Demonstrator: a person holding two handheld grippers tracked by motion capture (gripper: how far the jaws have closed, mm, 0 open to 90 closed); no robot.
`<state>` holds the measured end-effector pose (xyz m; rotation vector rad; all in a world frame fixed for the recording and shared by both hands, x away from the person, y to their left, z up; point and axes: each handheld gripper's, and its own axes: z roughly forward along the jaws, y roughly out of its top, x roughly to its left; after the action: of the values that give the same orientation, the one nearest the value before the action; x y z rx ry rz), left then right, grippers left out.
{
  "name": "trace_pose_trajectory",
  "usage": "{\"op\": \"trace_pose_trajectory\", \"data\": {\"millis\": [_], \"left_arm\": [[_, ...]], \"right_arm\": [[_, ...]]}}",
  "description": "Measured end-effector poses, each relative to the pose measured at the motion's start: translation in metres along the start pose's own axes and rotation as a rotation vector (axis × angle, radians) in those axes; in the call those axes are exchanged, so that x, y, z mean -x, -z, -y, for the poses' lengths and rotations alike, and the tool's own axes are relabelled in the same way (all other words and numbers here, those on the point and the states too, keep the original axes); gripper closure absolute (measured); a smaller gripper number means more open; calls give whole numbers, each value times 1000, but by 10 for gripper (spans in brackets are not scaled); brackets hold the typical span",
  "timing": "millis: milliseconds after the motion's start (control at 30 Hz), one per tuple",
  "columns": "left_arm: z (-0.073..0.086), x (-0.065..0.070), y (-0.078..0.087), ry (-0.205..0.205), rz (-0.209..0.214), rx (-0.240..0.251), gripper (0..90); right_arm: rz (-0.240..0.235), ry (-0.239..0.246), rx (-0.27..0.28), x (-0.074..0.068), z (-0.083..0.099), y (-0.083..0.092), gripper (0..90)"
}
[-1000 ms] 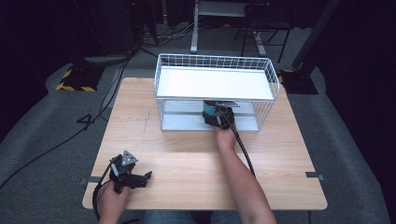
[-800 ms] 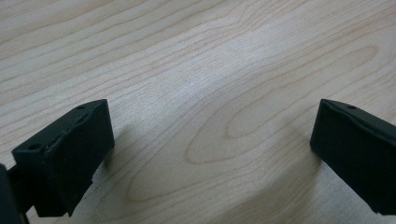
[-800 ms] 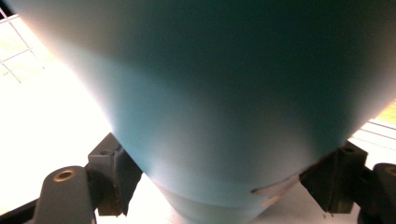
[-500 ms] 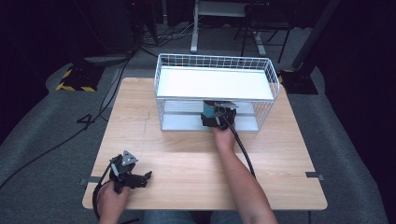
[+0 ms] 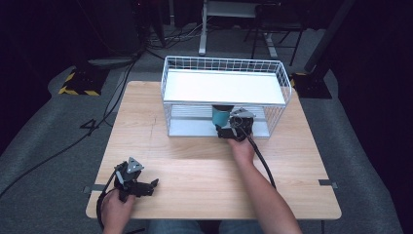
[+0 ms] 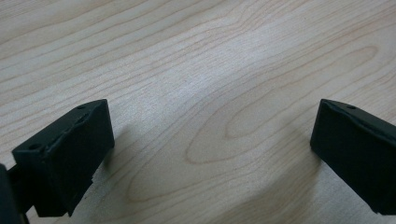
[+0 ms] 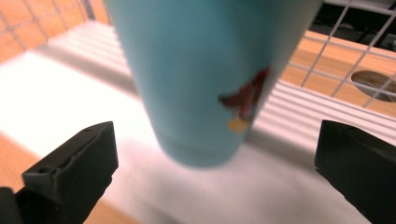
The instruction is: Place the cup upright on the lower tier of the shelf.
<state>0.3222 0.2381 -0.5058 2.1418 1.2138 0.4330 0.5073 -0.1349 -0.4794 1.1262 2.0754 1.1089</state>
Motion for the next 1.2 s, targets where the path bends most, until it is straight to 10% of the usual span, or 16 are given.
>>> {"op": "trace_pose_trajectory", "data": {"millis": [1000, 1200], "left_arm": [[0, 0, 0, 3, -1, 1, 1], [-1, 0, 0, 0, 4, -2, 1]], "right_arm": [[-167, -63, 2, 45, 31, 149, 24], [-185, -53, -7, 55, 50, 172, 166]]}}
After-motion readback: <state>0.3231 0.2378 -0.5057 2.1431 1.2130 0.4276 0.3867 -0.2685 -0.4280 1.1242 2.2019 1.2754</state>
